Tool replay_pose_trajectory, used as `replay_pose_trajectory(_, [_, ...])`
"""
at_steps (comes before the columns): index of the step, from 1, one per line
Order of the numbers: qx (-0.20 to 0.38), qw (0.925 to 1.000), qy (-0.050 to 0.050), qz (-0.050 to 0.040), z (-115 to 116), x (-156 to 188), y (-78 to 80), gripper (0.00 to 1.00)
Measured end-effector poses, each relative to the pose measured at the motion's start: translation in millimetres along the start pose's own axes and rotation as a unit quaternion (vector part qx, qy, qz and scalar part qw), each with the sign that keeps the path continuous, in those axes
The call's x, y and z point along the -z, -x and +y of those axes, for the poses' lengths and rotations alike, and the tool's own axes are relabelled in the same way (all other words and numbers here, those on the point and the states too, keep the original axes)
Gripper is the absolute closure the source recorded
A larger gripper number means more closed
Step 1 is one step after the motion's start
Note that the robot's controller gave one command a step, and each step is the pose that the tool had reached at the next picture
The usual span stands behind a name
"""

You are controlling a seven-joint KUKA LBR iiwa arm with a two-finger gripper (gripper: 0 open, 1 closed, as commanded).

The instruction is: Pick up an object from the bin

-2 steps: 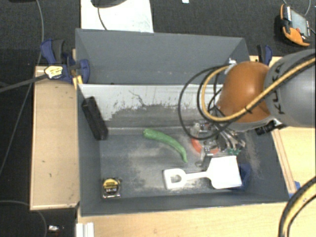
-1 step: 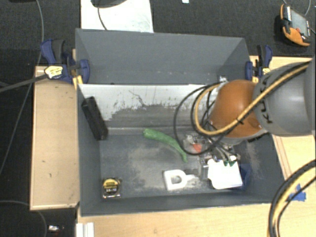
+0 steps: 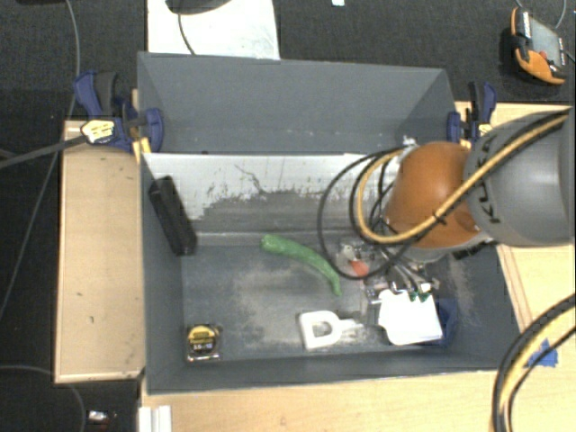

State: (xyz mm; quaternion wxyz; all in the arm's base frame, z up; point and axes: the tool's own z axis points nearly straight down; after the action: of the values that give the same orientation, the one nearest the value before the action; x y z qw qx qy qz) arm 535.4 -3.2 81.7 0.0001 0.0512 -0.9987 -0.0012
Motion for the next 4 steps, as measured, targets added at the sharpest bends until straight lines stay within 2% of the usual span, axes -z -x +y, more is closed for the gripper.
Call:
replay_pose_trajectory(1, [-0.044,0.999,0.001,-0.0028,56,57,-2.1,0.0])
replay_pose_trajectory(2, [-0.099,0.9951,-0.001,-0.0044,12,4,4.4,0.0])
replay_pose_trajectory(3, [-0.118,0.993,0.002,-0.0078,44,85,-24.2,0.0])
replay_pose_trajectory(4, [-0.23,0.9732,-0.002,-0.0011,6,21,-1.4,0.0])
